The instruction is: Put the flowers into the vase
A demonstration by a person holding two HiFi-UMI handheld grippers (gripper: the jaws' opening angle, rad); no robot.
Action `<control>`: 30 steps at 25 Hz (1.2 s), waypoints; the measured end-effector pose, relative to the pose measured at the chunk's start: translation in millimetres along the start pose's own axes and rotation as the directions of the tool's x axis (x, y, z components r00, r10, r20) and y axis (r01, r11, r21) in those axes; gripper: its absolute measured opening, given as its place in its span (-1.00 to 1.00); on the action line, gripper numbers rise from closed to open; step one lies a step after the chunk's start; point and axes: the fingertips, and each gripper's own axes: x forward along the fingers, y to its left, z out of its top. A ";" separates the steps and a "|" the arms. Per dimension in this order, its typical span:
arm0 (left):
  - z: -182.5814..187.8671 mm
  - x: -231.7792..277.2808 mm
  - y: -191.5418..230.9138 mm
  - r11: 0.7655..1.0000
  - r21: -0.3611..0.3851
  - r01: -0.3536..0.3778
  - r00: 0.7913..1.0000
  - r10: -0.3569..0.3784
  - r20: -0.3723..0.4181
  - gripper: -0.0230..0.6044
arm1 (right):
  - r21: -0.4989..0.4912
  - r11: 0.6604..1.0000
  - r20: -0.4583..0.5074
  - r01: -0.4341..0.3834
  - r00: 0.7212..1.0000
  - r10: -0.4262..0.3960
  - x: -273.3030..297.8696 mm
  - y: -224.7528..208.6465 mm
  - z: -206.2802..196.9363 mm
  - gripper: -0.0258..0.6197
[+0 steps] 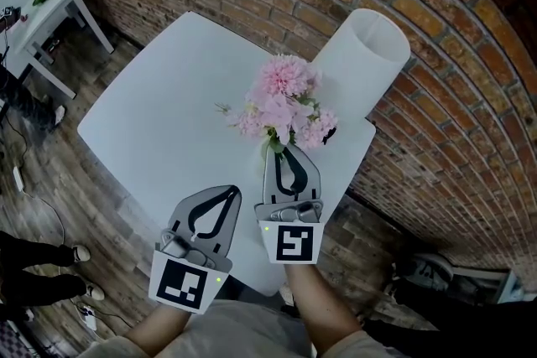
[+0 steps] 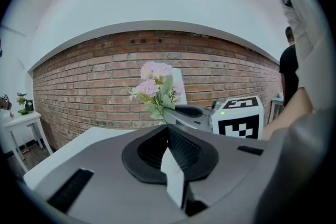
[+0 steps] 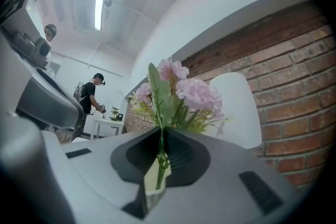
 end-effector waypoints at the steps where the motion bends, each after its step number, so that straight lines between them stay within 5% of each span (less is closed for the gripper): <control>1: 0.6 -0.2 -0.3 1.000 0.002 0.001 1.000 -0.001 0.003 -0.90 | -0.003 1.000 0.000 -0.001 1.000 0.001 -0.5 0.5 0.5 -0.84; 30: 8.7 -8.6 -12.3 1.000 -0.004 0.009 0.999 -0.009 0.034 -0.90 | -0.064 0.998 -0.206 -0.003 0.979 -0.011 -22.6 9.8 -28.2 -0.59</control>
